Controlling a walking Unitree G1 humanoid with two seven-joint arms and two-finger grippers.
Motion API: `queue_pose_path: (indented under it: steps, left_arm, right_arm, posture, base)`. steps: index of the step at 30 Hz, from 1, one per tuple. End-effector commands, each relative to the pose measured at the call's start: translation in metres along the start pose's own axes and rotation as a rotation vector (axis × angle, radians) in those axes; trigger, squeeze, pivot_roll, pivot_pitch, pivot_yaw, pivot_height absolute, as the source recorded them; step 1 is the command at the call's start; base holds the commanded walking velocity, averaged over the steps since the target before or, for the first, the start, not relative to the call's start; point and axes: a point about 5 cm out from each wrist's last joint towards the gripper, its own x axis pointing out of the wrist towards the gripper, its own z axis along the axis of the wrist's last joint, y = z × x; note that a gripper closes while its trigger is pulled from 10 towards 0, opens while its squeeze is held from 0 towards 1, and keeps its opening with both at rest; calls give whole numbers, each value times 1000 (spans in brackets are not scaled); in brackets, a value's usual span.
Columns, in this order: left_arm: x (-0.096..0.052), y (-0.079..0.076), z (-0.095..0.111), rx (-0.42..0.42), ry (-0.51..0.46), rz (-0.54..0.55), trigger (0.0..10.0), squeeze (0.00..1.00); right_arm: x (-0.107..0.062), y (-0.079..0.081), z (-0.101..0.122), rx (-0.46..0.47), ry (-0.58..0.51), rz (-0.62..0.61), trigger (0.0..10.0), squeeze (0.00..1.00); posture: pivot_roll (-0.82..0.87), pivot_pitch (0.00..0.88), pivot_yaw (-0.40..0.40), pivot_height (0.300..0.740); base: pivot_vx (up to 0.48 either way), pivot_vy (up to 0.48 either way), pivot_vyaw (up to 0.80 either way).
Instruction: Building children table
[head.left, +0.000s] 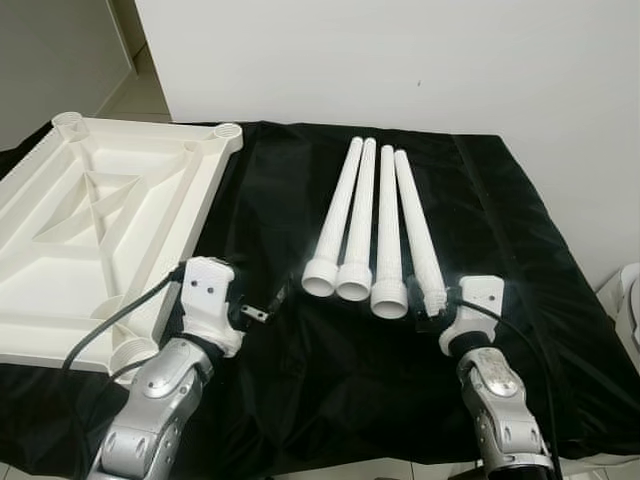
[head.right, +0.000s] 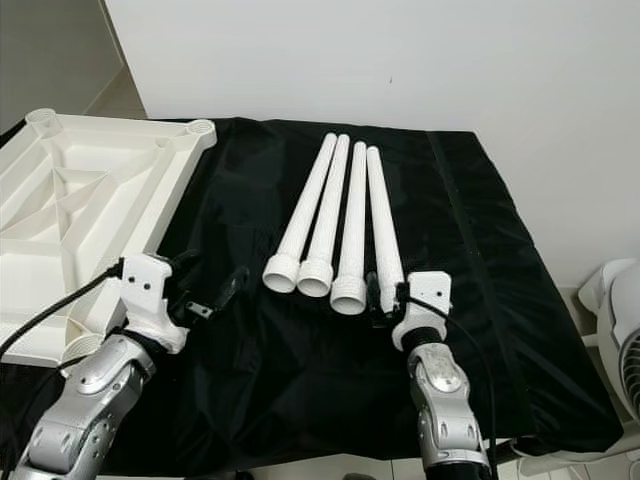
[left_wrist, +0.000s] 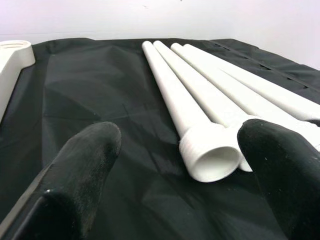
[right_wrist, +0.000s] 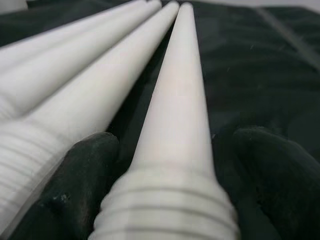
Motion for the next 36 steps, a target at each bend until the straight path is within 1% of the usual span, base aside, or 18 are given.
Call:
queue_pose_path:
  steps: [1,3,7,9,11,12,13,14,18,22,25,26,27,30,34,36]
  left_arm:
    - [0,-4,4,19,-3,-70,10000,0]
    - [0,-4,4,19,-3,-70,10000,0]
    - [0,-3,8,24,-14,-62,10000,0]
    - [1,-3,9,25,-18,-60,10000,0]
    - [1,-3,9,25,-18,-60,10000,0]
    - [3,-6,10,13,-17,-71,10000,0]
    - [3,-6,10,13,-17,-71,10000,0]
    - [5,-8,10,7,-15,-82,10000,0]
    - [8,-9,10,9,-9,-98,10000,0]
    - [9,-9,11,8,-7,-103,10000,0]
    - [11,-10,12,-1,-9,-114,10000,0]
    - [14,-13,14,-26,-11,-128,10000,0]
    - [19,-20,18,-65,-24,-166,10000,0]
    - [27,-33,25,-120,-40,-235,10000,0]
    - [27,-35,26,-127,-39,-249,10000,0]
    - [32,-45,31,-217,-34,-341,10000,0]
  right_arm:
    - [0,1,-7,0,45,15,10000,0]
    - [0,1,-7,0,45,15,10000,0]
    - [-4,6,-10,5,65,33,10000,0]
    - [-9,10,-13,22,79,35,10000,0]
    - [-9,10,-13,22,79,35,10000,0]
    - [-10,13,-15,43,90,34,1294,0]
    - [-10,13,-15,43,90,34,1294,0]
    - [-11,14,-16,55,94,37,0,0]
    - [-12,14,-16,86,111,39,0,0]
    - [-12,13,-16,89,106,39,0,0]
    - [-12,12,-15,92,100,35,0,0]
    - [-12,11,-13,87,86,25,0,0]
    - [-10,7,-8,71,48,-12,10000,0]
    - [-8,2,1,54,-21,-69,10000,0]
    - [-8,1,3,56,-36,-76,10000,0]
    - [-7,-4,15,41,-117,-115,10000,0]
  posture:
    - [39,14,25,740]
    - [39,14,25,740]
    - [40,15,23,740]
    - [37,20,21,740]
    - [37,20,21,740]
    - [28,24,26,740]
    - [28,24,26,740]
    - [28,24,26,740]
    - [23,27,28,740]
    - [21,31,29,740]
    - [19,33,30,740]
    - [19,34,30,740]
    - [18,32,26,740]
    - [18,29,26,740]
    - [18,29,26,740]
    - [11,27,32,740]
  base:
    - [0,0,0]
    - [0,0,0]
    - [0,0,0]
    - [0,0,0]
    - [0,0,0]
    - [0,0,0]
    - [0,0,0]
    - [0,0,0]
    - [0,0,0]
    - [0,0,0]
    - [0,0,0]
    - [0,0,0]
    - [0,0,0]
    - [0,0,0]
    - [0,0,0]
    - [0,0,0]
